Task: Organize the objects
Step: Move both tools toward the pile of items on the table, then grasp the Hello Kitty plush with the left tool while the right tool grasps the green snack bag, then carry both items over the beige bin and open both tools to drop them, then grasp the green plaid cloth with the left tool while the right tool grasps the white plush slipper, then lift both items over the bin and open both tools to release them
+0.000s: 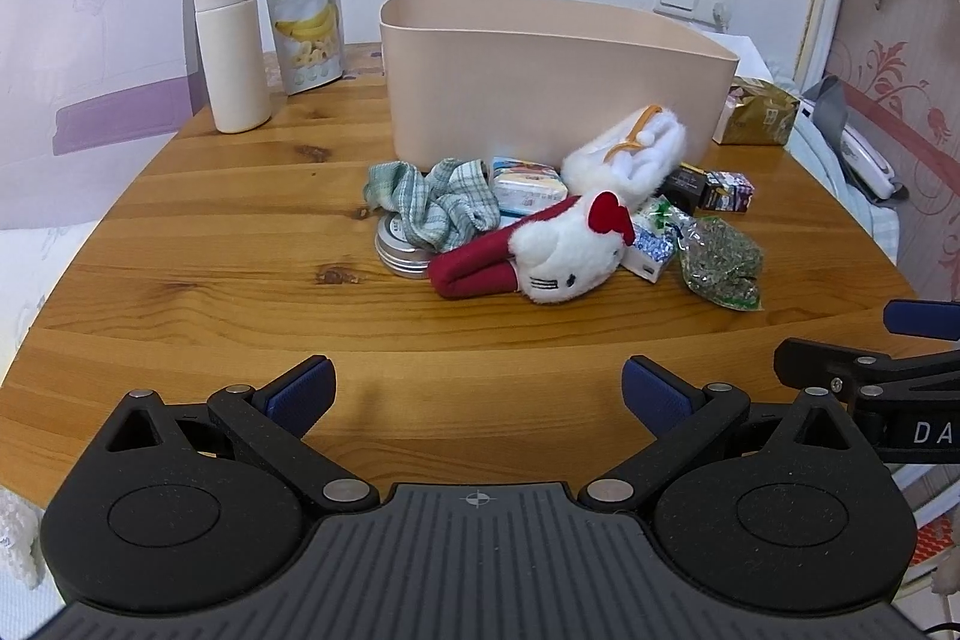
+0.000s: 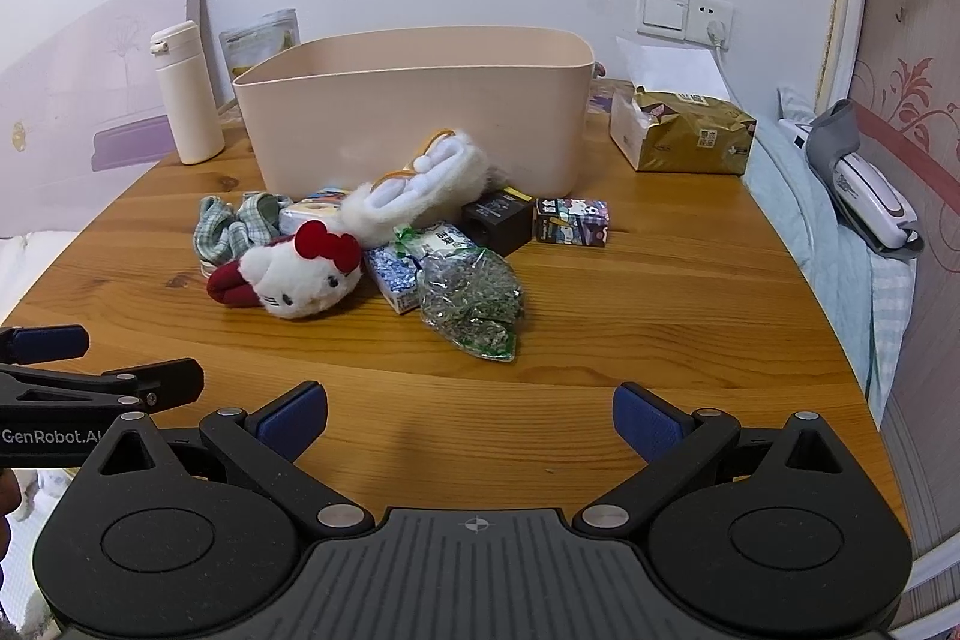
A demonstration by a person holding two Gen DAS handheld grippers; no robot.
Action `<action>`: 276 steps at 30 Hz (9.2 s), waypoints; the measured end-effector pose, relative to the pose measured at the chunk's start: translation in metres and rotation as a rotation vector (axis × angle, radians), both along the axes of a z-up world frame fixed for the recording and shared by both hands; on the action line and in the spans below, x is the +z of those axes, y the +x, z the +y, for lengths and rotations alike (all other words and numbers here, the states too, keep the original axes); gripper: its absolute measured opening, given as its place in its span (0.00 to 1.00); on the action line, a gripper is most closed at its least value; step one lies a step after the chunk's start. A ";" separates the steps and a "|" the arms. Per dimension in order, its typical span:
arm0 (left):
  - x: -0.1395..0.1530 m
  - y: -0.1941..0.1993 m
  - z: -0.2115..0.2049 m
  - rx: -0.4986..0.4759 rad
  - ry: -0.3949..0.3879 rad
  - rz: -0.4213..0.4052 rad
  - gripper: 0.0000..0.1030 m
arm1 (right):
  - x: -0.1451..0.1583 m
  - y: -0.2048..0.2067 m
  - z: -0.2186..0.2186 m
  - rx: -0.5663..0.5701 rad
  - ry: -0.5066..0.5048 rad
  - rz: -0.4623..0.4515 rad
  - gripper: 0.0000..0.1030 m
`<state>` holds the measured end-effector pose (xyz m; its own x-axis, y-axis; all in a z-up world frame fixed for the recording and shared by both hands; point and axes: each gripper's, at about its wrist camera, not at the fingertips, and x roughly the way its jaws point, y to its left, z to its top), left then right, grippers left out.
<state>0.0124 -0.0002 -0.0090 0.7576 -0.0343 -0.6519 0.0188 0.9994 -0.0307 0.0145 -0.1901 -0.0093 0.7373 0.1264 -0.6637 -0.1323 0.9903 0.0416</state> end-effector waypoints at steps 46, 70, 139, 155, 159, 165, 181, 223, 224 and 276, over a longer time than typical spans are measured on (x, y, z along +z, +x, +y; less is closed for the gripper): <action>-0.005 0.090 -0.031 -0.228 0.126 0.044 0.85 | -0.017 0.078 -0.007 0.058 -0.001 0.093 0.80; -0.013 0.117 -0.031 -0.339 0.064 0.122 0.44 | -0.027 0.111 -0.001 0.126 -0.003 0.161 0.40; 0.042 0.286 -0.007 -0.240 0.048 0.012 0.43 | 0.043 0.252 0.002 0.033 -0.085 -0.037 0.46; 0.070 0.260 0.003 -0.181 0.022 -0.071 0.80 | 0.060 0.235 0.000 0.016 -0.062 -0.080 0.84; 0.079 0.245 0.007 -0.170 0.022 -0.092 0.81 | 0.070 0.222 -0.001 0.013 -0.053 -0.111 0.92; 0.089 0.223 0.015 -0.159 0.016 -0.117 0.83 | 0.080 0.200 0.002 0.022 -0.050 -0.143 0.99; 0.068 0.184 0.039 -0.136 0.027 -0.061 0.85 | 0.069 0.164 0.018 0.063 -0.068 -0.097 1.00; -0.008 0.177 0.054 -0.181 -0.097 0.156 0.79 | 0.001 0.174 0.045 0.133 -0.044 0.066 0.91; -0.007 0.177 0.055 -0.187 -0.104 0.158 0.76 | 0.000 0.175 0.046 0.132 -0.042 0.070 0.88; 0.110 0.147 0.064 -0.210 -0.057 -0.189 0.13 | 0.088 0.132 -0.002 0.069 0.061 -0.181 0.14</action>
